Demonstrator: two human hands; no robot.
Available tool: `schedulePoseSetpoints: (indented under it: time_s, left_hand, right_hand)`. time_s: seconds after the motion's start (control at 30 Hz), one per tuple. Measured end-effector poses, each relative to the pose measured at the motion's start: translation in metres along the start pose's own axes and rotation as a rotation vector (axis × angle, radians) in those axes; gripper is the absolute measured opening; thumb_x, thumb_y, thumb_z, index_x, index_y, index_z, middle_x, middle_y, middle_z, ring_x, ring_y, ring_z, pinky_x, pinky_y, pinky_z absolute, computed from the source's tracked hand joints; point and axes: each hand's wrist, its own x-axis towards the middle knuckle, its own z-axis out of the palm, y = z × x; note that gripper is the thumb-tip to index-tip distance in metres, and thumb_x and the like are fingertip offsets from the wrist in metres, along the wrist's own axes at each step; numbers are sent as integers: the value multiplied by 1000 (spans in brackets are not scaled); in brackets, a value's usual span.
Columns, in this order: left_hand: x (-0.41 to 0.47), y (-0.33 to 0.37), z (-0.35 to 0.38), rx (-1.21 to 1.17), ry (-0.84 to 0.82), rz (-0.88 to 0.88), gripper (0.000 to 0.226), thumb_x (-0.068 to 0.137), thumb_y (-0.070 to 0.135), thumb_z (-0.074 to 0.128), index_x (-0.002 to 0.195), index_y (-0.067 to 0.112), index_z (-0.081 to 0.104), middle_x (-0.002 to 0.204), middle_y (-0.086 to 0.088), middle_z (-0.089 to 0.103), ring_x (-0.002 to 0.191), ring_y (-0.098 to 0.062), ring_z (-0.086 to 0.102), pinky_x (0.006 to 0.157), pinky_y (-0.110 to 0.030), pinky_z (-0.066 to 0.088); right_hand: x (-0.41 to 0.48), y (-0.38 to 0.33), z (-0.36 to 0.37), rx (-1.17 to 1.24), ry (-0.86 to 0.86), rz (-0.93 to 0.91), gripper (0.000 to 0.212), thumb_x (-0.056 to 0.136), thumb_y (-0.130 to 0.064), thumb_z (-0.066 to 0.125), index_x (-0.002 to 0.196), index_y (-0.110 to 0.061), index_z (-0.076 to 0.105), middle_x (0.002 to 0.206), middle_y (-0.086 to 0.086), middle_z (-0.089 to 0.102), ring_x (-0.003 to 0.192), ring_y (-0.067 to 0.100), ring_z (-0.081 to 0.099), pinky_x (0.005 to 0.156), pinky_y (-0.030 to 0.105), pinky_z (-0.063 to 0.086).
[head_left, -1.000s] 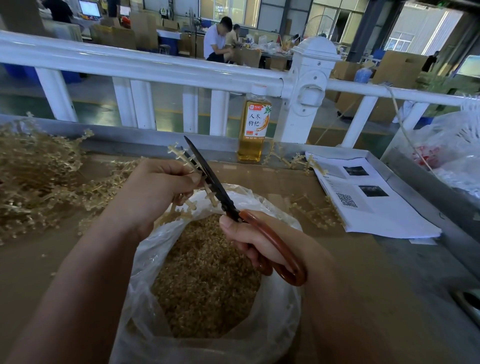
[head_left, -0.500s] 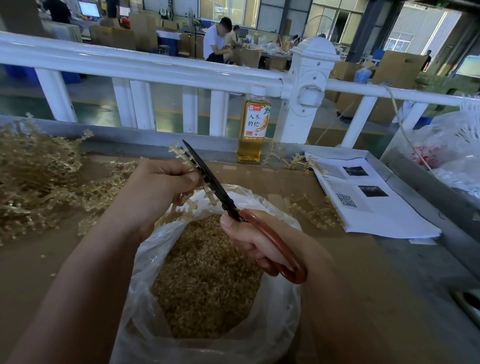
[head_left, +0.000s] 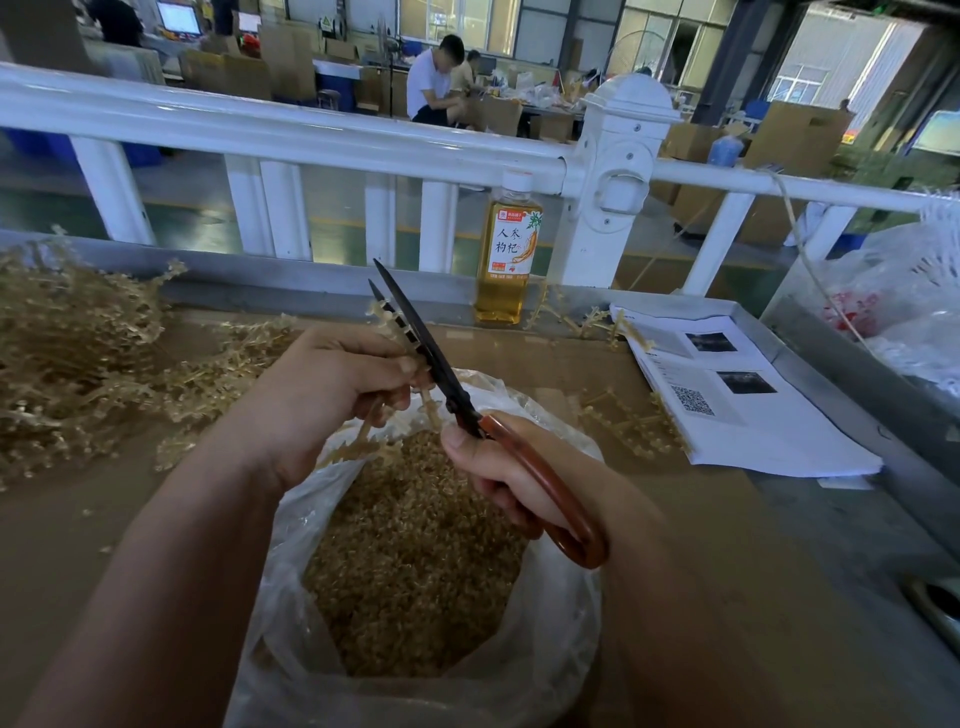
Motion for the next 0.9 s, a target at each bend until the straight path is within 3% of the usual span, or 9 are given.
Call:
schedulePoseSetpoints:
  time_s: [0.13, 0.33, 0.4, 0.47, 0.53, 0.7, 0.8, 0.9]
  left_hand:
    - [-1, 0, -1, -47, 2, -14, 37, 82, -3, 53, 63, 19, 76, 63, 1, 69, 52, -3, 56, 49, -13, 43]
    - [-1, -1, 0, -45, -11, -18, 35, 83, -3, 52, 66, 18, 76, 65, 0, 70, 54, -4, 56, 50, -14, 44]
    - [0, -2, -1, -41, -7, -20, 36, 83, -2, 52, 66, 19, 76, 65, 1, 70, 54, -4, 56, 51, -14, 44]
    - [0, -3, -1, -31, -9, -22, 30, 81, 3, 56, 66, 19, 76, 64, 0, 69, 55, -6, 55, 51, -15, 43]
    - [2, -3, 0, -3, 14, -20, 19, 74, 8, 59, 64, 14, 75, 59, -3, 63, 53, -11, 50, 46, -15, 41]
    - [4, -7, 7, 15, 142, -48, 26, 75, 6, 53, 54, 9, 67, 48, -6, 57, 40, -12, 43, 37, -15, 37]
    - [2, -5, 9, -1, 154, -47, 14, 78, 2, 49, 69, 10, 57, 44, -3, 57, 34, -11, 42, 36, -16, 38]
    - [2, -3, 10, -29, 160, -52, 18, 79, -4, 45, 75, 11, 54, 52, -8, 65, 35, -13, 47, 37, -19, 43]
  right_hand:
    - [-2, -7, 2, 76, -3, 42, 33, 98, -39, 33, 69, -24, 36, 59, 2, 33, 48, 13, 31, 50, 25, 30]
    - [-6, -10, 0, 281, -35, 79, 31, 99, -30, 35, 70, -22, 39, 51, -5, 41, 33, 4, 42, 40, 14, 34]
    - [-4, -5, 2, 183, -11, 64, 29, 96, -42, 37, 71, -28, 40, 57, -2, 38, 41, 8, 36, 44, 23, 32]
    - [-2, 0, 4, 140, 9, 68, 27, 94, -47, 36, 71, -34, 38, 62, -4, 37, 40, 3, 37, 43, 19, 32]
    - [-2, -1, 3, 119, 25, 68, 28, 95, -44, 36, 69, -33, 39, 62, -7, 39, 35, -1, 41, 40, 12, 32]
    - [0, -5, 2, 100, 13, 55, 30, 98, -36, 38, 69, -29, 38, 59, -7, 38, 31, -2, 42, 39, 9, 31]
    - [2, -2, 4, 80, 7, 92, 30, 95, -45, 39, 71, -28, 37, 56, -1, 34, 41, 7, 35, 44, 20, 32]
    - [5, -1, 4, 43, 10, 110, 30, 92, -50, 38, 73, -27, 41, 54, -1, 36, 41, 7, 35, 42, 18, 34]
